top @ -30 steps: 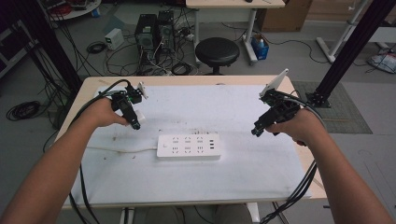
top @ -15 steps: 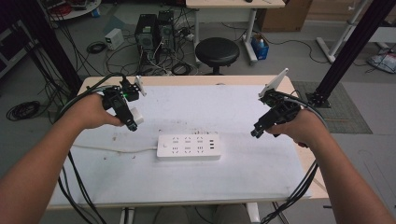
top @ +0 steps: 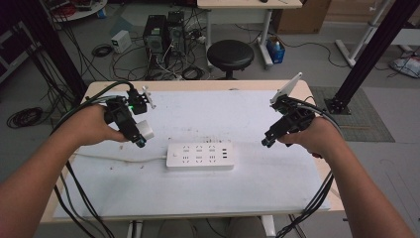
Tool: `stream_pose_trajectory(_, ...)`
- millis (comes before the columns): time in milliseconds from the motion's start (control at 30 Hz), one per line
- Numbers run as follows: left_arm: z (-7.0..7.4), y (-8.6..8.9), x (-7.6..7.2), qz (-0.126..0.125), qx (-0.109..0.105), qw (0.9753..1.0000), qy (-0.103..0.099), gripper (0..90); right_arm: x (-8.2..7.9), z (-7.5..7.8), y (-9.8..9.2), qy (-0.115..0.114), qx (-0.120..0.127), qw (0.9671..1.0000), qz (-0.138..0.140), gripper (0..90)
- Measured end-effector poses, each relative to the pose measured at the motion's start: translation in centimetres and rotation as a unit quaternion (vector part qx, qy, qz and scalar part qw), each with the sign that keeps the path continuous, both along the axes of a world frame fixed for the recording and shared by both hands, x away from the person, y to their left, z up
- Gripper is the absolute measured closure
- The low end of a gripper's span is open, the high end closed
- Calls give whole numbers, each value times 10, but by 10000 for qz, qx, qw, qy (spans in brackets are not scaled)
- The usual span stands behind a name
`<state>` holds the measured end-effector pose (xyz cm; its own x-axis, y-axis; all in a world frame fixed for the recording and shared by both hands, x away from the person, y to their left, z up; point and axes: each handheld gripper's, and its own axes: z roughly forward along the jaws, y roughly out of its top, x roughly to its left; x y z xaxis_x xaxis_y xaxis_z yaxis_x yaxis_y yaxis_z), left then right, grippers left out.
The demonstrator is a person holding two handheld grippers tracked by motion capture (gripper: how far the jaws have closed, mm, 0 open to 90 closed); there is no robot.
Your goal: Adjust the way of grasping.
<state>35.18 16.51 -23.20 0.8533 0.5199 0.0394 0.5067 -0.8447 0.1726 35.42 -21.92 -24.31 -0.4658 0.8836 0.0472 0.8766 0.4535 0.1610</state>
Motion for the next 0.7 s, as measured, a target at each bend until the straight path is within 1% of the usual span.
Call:
stream_pose_trajectory(33,-1,-3,-2,-44,-42,10000,2,425,0,0,1,4,8,10000,-8,118)
stream_pose_trajectory(100,-1,-7,-3,-213,-92,9997,14,425,-1,0,3,-4,93,10000,-10,118)
stream_pose_trajectory(133,-1,-10,-4,-260,-148,9996,13,425,-1,0,4,26,203,9998,0,118)
stream_pose_trajectory(167,-1,-12,-5,-335,-186,9993,2,425,-1,0,4,26,203,9998,0,118)
stream_pose_trajectory(200,0,-15,-6,-490,-214,9986,0,425,-2,1,5,47,227,9997,-12,118)
stream_pose_trajectory(233,1,-18,-6,-550,-237,9982,-8,425,-3,2,7,24,343,9994,13,118)
stream_pose_trajectory(267,2,-21,-7,-595,-280,9978,-35,425,-3,2,7,24,343,9994,13,118)
stream_pose_trajectory(300,2,-23,-7,-638,-315,9975,-43,425,-3,4,8,57,499,9987,-32,118)
stream_pose_trajectory(367,2,-29,-8,-765,-350,9964,-104,425,-3,6,10,76,636,9979,-81,118)
stream_pose_trajectory(400,2,-32,-9,-800,-401,9959,-142,425,-3,6,10,76,636,9979,-81,118)
stream_pose_trajectory(433,3,-34,-9,-885,-415,9951,-159,425,-3,7,11,102,746,9971,-107,118)
stream_pose_trajectory(467,3,-37,-10,-916,-474,9945,-198,425,-4,8,12,142,981,9950,-139,118)
stream_pose_trajectory(533,3,-43,-11,-998,-553,9932,-224,425,-5,9,14,193,1189,9927,-109,118)
stream_pose_trajectory(567,2,-46,-12,-1031,-570,9927,-244,425,-5,9,14,193,1189,9927,-109,118)
stream_pose_trajectory(633,2,-52,-13,-1128,-573,9916,-278,425,-6,8,17,256,1281,9914,-47,118)
stream_pose_trajectory(700,2,-59,-14,-1205,-622,9904,-283,424,-6,7,19,269,1361,9903,-1,118)
